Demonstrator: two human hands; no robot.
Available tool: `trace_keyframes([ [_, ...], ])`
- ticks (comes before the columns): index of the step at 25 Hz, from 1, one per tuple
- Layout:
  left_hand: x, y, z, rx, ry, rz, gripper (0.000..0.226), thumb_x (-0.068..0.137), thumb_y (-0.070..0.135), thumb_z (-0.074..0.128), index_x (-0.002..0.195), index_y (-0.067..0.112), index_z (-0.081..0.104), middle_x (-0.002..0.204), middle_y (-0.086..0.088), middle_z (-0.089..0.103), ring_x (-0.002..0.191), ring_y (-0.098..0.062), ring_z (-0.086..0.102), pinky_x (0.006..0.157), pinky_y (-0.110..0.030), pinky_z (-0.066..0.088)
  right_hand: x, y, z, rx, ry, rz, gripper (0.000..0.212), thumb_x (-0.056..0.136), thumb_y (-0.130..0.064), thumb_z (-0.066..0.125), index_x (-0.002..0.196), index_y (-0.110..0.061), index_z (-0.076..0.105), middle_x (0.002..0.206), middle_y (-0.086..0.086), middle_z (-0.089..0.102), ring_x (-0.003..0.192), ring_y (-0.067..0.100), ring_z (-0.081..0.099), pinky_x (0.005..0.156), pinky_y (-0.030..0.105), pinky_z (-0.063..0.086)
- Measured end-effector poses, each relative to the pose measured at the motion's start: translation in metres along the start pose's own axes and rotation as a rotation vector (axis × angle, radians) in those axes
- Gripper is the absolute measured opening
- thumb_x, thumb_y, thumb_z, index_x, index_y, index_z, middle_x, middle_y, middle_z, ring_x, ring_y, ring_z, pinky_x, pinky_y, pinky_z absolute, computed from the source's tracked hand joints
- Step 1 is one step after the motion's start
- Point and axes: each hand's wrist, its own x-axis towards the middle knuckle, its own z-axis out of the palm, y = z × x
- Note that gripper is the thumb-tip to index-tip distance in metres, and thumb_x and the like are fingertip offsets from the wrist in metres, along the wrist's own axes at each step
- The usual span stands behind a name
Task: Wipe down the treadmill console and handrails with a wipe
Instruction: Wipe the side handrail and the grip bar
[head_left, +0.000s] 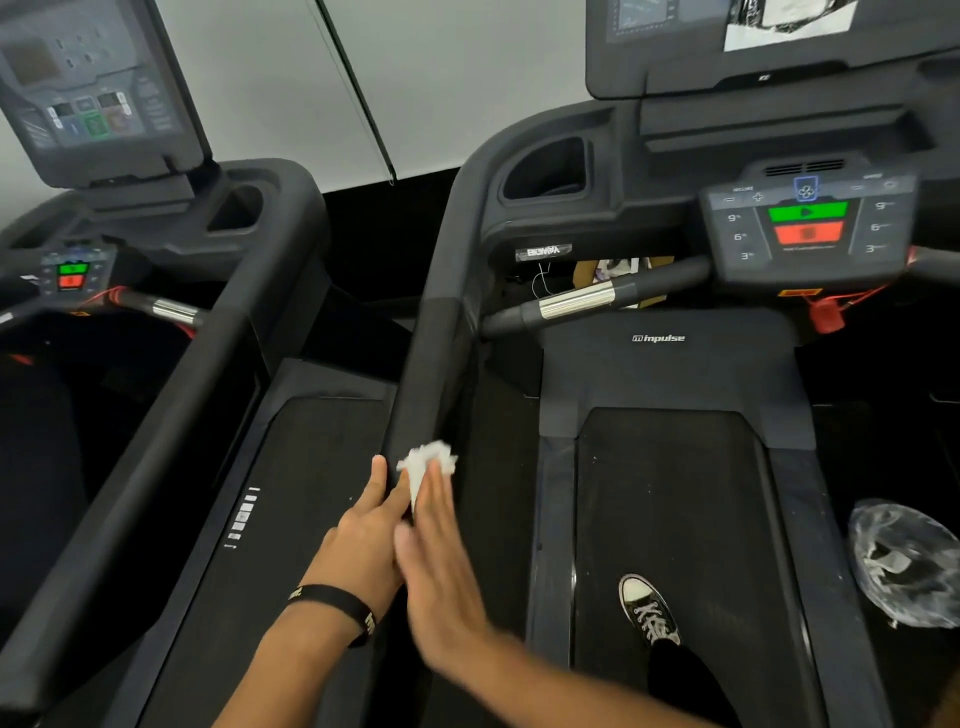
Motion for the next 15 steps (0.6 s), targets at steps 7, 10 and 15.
trace_keyframes([
  [7, -0.002, -0.028, -0.005, -0.174, -0.031, 0.069, 0.086, 0.086, -0.005, 0.052, 0.152, 0.036, 0.016, 0.156, 0.023, 0.003, 0.143, -0.002, 0.020, 0.105, -0.011, 0.024, 0.033, -0.011, 0.000, -0.068, 0.043, 0.054, 0.065, 0.102, -0.055, 0.016, 0.149, -0.034, -0.024, 0.156, -0.021, -0.035, 0.143, -0.005, -0.031, 0.123, 0.032, -0.013],
  [10, -0.001, -0.023, -0.005, -0.135, -0.045, 0.052, 0.087, 0.087, -0.002, 0.054, 0.153, 0.033, 0.012, 0.157, 0.024, -0.005, 0.142, -0.009, 0.027, 0.103, -0.015, 0.030, 0.135, -0.012, -0.029, -0.204, 0.145, 0.117, 0.071, 0.106, -0.045, 0.025, 0.155, -0.015, -0.018, 0.163, -0.001, -0.028, 0.147, 0.010, -0.029, 0.122, 0.033, -0.016],
  [15, 0.001, -0.016, -0.006, -0.064, -0.068, -0.004, 0.087, 0.089, -0.001, 0.051, 0.154, 0.032, 0.002, 0.155, 0.025, -0.019, 0.133, -0.010, 0.042, 0.096, -0.014, 0.042, 0.255, -0.027, -0.091, -0.247, 0.157, 0.172, 0.080, 0.105, -0.051, 0.028, 0.156, -0.007, -0.015, 0.165, 0.006, -0.024, 0.150, 0.017, -0.026, 0.123, 0.040, -0.011],
])
